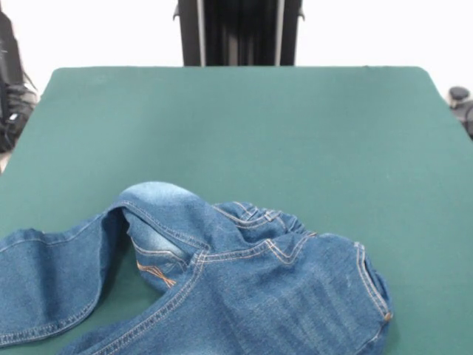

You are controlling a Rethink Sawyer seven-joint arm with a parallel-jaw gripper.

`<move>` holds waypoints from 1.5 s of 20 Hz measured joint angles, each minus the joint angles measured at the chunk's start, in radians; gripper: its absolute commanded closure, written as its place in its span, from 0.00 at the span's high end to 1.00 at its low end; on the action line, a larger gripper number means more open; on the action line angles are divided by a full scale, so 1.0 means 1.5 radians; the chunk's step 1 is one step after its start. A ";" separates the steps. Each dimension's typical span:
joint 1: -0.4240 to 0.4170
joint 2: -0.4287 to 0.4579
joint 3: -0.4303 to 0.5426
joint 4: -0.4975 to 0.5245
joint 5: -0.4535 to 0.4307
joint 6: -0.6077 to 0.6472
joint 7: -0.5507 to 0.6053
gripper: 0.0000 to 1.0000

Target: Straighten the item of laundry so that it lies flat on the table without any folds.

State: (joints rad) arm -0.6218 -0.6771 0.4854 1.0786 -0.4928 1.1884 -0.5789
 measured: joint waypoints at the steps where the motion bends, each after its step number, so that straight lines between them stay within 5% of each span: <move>1: 0.001 -0.002 -0.002 0.007 0.003 -0.006 0.005 1.00; 14: 0.044 -0.028 -0.054 0.133 0.064 -0.110 0.116 1.00; 30: 0.130 -0.024 -0.106 0.183 0.121 -0.221 0.240 1.00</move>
State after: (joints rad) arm -0.4265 -0.7132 0.3260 1.3532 -0.3106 0.8574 -0.2192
